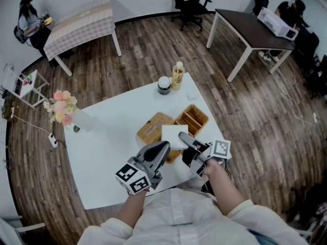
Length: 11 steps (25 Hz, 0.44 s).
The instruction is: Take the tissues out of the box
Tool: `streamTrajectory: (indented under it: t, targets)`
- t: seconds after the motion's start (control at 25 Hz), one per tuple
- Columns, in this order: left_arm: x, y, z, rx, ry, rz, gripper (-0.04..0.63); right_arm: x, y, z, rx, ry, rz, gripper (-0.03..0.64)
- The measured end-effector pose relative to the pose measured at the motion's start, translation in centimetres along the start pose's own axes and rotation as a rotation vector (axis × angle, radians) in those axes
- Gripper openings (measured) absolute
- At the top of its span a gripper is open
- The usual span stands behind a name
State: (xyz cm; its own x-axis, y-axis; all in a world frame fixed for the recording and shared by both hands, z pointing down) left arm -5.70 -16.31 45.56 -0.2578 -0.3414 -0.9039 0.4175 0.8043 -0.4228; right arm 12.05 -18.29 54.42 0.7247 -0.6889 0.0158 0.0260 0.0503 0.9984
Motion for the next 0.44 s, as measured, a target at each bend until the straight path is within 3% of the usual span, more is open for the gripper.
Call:
streamTrajectory:
  t: [0.44]
  targets:
    - [-0.49,0.24,0.29,-0.005,0.004,-0.022,0.001,-0.11,0.11,-0.66,-0.005,-0.007,-0.009,0.268]
Point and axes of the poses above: the fingertips, and each gripper's own axes: z forward along the fingers, y to its right, x out of its top, the point moved 7 cm from there along -z, backward along the fingers, and after that the axes turned 5 degrees about z, right-handed, at the moved point
